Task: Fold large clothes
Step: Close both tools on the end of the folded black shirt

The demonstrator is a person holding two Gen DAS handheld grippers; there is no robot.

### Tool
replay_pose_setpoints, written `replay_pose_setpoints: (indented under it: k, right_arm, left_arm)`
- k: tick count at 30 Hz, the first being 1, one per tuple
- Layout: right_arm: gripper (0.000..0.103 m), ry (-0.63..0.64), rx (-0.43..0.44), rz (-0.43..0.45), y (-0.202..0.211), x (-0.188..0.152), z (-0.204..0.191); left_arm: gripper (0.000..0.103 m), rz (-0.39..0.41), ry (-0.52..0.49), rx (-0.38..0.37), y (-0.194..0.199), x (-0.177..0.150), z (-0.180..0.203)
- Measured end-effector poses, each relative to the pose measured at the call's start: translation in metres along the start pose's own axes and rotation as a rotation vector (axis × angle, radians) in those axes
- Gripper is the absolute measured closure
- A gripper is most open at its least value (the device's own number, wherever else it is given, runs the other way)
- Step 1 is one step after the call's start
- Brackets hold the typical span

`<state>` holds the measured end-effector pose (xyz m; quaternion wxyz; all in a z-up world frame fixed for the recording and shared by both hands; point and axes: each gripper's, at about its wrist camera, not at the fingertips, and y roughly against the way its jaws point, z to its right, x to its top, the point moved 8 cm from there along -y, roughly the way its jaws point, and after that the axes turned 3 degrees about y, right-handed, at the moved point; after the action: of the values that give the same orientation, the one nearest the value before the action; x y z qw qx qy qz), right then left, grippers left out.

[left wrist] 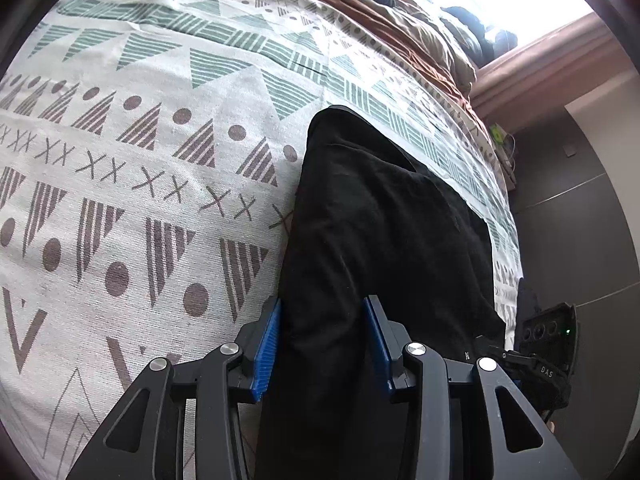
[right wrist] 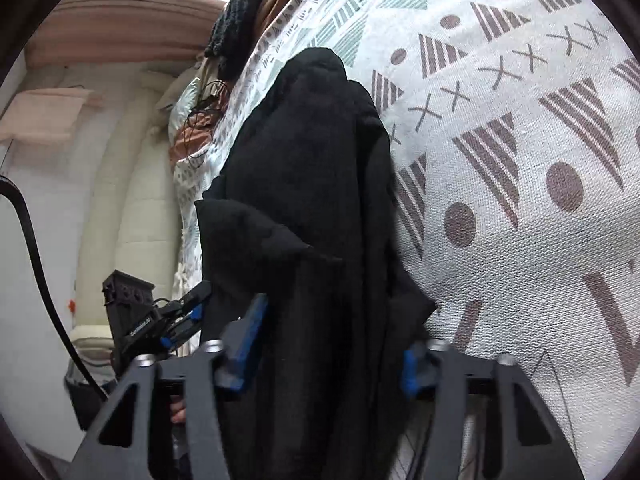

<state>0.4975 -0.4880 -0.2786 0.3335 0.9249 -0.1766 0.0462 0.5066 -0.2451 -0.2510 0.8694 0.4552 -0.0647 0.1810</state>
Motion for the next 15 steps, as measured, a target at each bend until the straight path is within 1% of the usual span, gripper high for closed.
replay_pose_setpoints:
  k: [1,2,5,8,9,12,15]
  right_arm:
    - [0.061,0.004,-0.002,-0.002,-0.001,-0.001,-0.001]
    - [0.062,0.017,-0.008,0.000,-0.001,-0.003,-0.002]
    - [0.063,0.025,-0.014,0.003,0.000,-0.003,-0.002]
    - [0.062,0.022,-0.021,-0.001,-0.002,-0.002,-0.003]
    - [0.061,0.016,-0.017,-0.001,-0.002,-0.002,-0.003]
    - [0.060,-0.016,0.011,0.007,-0.004,-0.001,-0.002]
    - [0.062,-0.022,0.024,0.018,-0.005,0.000,-0.003]
  left_arm:
    - [0.061,0.005,-0.005,-0.001,0.000,-0.001,0.001]
    - [0.060,0.008,-0.005,-0.007,0.000,-0.001,0.000]
    - [0.051,-0.012,0.010,-0.011,-0.004,-0.004,-0.005]
    - [0.050,-0.043,0.077,-0.053,-0.009,-0.006,-0.011]
    - [0.050,-0.044,0.078,-0.054,-0.009,-0.006,-0.011]
    - [0.055,-0.044,0.068,-0.047,-0.007,-0.007,-0.008]
    - [0.063,-0.043,0.092,-0.069,-0.005,-0.009,-0.008]
